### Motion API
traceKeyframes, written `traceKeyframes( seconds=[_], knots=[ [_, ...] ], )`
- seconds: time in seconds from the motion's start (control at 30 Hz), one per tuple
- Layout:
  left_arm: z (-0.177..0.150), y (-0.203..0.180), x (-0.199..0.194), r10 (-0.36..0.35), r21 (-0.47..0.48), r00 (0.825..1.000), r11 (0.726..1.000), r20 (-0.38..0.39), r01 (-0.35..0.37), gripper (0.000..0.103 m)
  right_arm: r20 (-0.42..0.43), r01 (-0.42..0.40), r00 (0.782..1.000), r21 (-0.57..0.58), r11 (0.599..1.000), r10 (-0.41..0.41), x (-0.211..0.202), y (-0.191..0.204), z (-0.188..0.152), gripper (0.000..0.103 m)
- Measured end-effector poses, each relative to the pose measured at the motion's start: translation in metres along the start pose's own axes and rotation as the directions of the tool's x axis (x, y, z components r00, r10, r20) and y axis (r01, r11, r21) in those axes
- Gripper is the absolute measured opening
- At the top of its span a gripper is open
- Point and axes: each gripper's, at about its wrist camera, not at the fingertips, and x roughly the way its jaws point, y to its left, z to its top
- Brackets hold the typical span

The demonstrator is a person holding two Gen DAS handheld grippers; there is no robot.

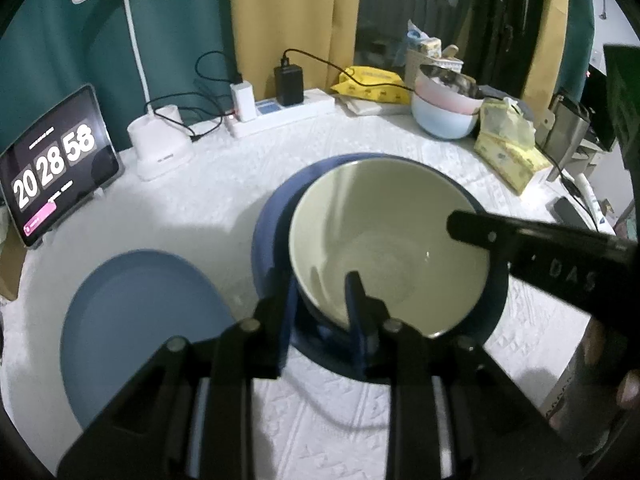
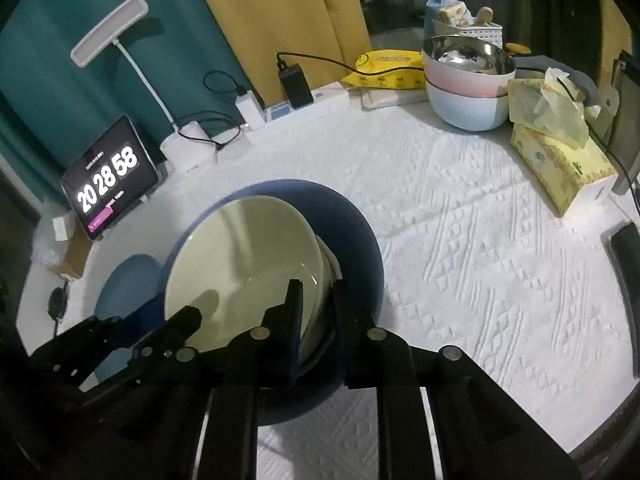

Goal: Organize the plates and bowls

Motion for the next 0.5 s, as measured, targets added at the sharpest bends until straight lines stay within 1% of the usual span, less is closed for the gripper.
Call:
traceKeyframes(
  seconds=[0.1, 0.23, 0.4, 0.5],
  knots=[
    [0.000, 0.002, -0.002, -0.010, -0.006, 1.000, 1.000, 0.003, 0.010, 0.026, 0.009, -0.002, 1.000, -0.010, 1.000, 0.002, -0.003, 0.000, 0.003, 0.016],
    [0.004, 0.003, -0.013, -0.019, -0.008, 0.999, 1.000, 0.038, 0.019, 0.026, 0.019, 0.005, 1.000, -0.008, 1.000, -0.005, -0.006, -0.003, 0.006, 0.016],
    [0.009, 0.013, -0.023, -0.009, -0.031, 0.998, 0.999, 0.069, 0.011, 0.027, 0.038, 0.005, 0.999, -0.008, 1.000, -0.005, -0.012, -0.008, 0.009, 0.016],
    [0.011, 0.023, -0.027, 0.002, -0.056, 0.997, 0.998, 0.082, 0.002, 0.028, 0.061, 0.023, 0.998, -0.015, 1.000, -0.022, -0.018, -0.012, 0.012, 0.016]
  ],
)
